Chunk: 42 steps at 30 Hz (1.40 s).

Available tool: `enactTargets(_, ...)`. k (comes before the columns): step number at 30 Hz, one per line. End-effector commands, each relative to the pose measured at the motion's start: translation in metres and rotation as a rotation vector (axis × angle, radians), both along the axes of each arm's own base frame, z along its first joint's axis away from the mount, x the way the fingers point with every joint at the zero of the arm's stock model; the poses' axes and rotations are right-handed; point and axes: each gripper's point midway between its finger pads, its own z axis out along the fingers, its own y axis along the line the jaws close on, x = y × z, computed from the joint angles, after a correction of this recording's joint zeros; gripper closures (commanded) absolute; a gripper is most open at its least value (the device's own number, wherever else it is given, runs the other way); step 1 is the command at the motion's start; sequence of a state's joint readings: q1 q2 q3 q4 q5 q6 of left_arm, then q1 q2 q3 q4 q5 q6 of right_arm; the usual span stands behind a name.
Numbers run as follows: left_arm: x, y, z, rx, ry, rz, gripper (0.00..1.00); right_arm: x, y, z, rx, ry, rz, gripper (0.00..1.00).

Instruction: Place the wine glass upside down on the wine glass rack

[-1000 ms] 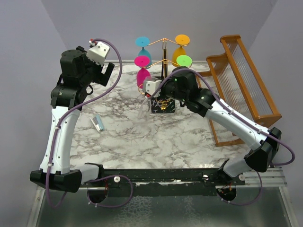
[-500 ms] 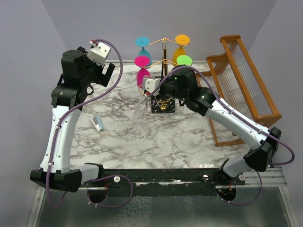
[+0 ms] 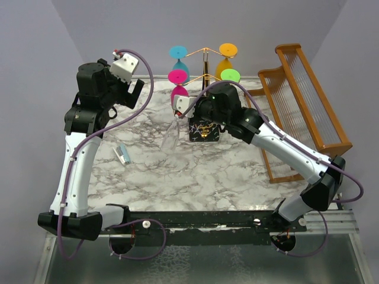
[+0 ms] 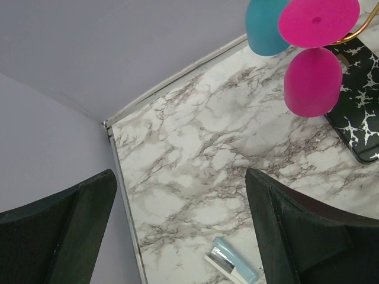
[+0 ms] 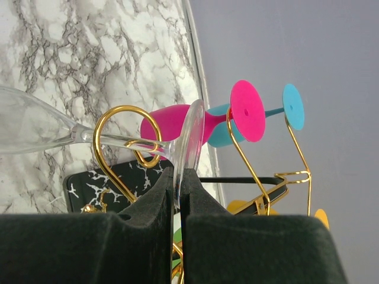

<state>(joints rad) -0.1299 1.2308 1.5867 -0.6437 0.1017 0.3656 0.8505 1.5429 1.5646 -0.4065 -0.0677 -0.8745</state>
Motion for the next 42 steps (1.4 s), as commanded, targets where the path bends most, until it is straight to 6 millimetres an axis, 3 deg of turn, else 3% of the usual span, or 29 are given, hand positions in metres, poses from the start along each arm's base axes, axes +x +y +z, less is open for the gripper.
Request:
enactTargets(1,0.000,-0.002,0.002,-0.010,-0.011,-0.021,0.07,0.008,0.007,0.029,0.091,-0.045,-0.051,0.99)
enactTargets(12,0.001,-0.003,-0.002,-0.007,-0.003,-0.025,0.07,0.019,0.010,0.025,0.119,-0.029,-0.107,0.99)
enactTargets(17,0.001,-0.003,-0.003,-0.006,-0.001,-0.026,0.07,0.029,0.005,0.035,0.152,-0.047,-0.177,0.98)
enactTargets(24,0.000,-0.003,-0.004,-0.005,0.002,-0.029,0.07,0.039,-0.010,0.026,0.091,-0.125,-0.246,0.98)
enactTargets(31,-0.001,-0.004,-0.005,-0.007,0.003,-0.031,0.07,0.032,-0.017,0.021,0.024,-0.164,-0.204,0.95)
enactTargets(42,-0.002,-0.004,-0.001,-0.014,-0.005,-0.030,0.07,0.018,-0.011,0.015,-0.036,-0.156,-0.100,0.91)
